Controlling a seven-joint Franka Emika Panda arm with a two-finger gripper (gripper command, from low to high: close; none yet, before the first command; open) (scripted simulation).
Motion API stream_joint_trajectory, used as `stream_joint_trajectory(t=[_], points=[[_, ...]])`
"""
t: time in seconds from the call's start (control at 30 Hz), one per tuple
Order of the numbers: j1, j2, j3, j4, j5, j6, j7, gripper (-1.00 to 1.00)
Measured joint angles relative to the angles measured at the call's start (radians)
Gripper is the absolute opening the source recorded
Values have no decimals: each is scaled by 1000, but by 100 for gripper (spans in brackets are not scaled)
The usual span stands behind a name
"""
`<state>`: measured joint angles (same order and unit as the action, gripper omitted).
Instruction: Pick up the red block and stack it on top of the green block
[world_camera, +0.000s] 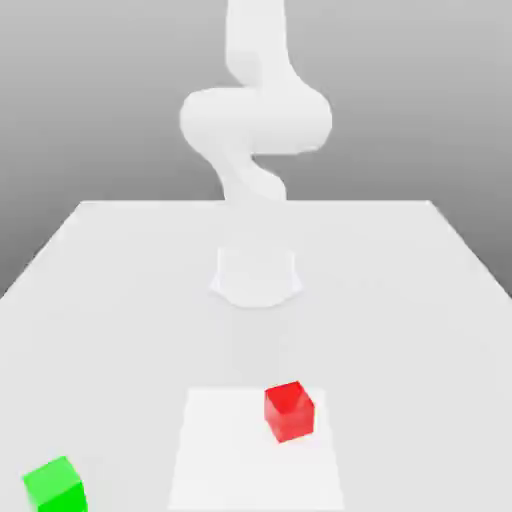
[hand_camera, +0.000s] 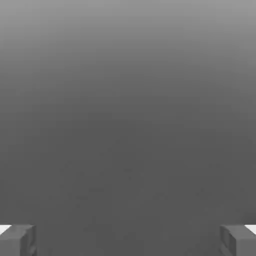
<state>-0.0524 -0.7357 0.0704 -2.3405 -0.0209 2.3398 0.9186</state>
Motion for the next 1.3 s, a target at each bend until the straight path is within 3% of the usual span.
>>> stream_joint_trajectory(t=[0.3, 0.6, 0.77, 0.97, 1.3], points=[[-170, 252, 211, -146, -81, 141, 435, 0], [-280, 503, 328, -289, -139, 279, 845, 0], [-297, 623, 353, -370, -119, 360, 1034, 0], [-262, 724, 366, -453, 13, 451, 1157, 0], [-239, 842, 308, -426, -108, 544, 1268, 0]])
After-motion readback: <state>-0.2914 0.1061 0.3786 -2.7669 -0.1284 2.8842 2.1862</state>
